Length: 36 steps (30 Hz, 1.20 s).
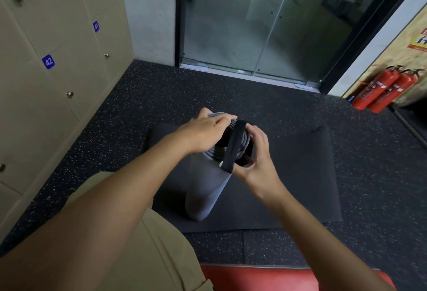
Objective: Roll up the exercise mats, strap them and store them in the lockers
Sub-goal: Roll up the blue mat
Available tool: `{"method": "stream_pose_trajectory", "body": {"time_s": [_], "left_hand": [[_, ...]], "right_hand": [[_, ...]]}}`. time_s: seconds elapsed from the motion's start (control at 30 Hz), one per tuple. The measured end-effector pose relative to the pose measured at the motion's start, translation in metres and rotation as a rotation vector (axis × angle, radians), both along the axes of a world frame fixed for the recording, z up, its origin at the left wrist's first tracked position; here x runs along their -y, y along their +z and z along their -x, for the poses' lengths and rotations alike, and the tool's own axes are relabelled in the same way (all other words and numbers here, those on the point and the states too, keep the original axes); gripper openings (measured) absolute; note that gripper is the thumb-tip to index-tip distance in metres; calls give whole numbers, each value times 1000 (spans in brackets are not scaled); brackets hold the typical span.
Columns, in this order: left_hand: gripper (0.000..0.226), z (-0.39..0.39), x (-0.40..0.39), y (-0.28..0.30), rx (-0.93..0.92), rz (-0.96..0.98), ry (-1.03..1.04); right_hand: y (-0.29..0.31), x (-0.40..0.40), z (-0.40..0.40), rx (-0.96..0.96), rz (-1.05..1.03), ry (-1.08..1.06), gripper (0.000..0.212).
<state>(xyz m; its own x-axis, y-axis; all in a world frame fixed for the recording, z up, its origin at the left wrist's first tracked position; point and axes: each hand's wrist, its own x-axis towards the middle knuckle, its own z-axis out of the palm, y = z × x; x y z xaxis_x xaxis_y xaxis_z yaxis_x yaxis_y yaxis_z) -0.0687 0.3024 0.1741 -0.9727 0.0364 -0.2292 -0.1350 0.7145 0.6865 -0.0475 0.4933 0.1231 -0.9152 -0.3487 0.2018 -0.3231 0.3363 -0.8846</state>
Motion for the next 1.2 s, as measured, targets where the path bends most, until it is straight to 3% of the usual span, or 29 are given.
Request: {"method": "stream_pose_trajectory", "body": {"time_s": [0.17,0.37,0.5,0.8,1.07,1.2], "left_hand": [[45,3,3,3,87,-227,15],[48,-10,7,4,36,-488,-25],[23,-16,11,-19,-69,-519,9],[16,-19,-2,-29,-229,-606,175],[17,-19,6,-28,-180,-813,212],[22,-21,11,-24,-73,-935,297]], "right_hand": [[6,8,2,-85,-133,49,115],[1,15,11,-139,-198,23,108],[3,16,17,-119,-214,26,102],[10,13,25,-154,-310,35,93],[3,1,21,-210,-312,-22,73],[5,-3,21,-209,-362,-30,84]]}}
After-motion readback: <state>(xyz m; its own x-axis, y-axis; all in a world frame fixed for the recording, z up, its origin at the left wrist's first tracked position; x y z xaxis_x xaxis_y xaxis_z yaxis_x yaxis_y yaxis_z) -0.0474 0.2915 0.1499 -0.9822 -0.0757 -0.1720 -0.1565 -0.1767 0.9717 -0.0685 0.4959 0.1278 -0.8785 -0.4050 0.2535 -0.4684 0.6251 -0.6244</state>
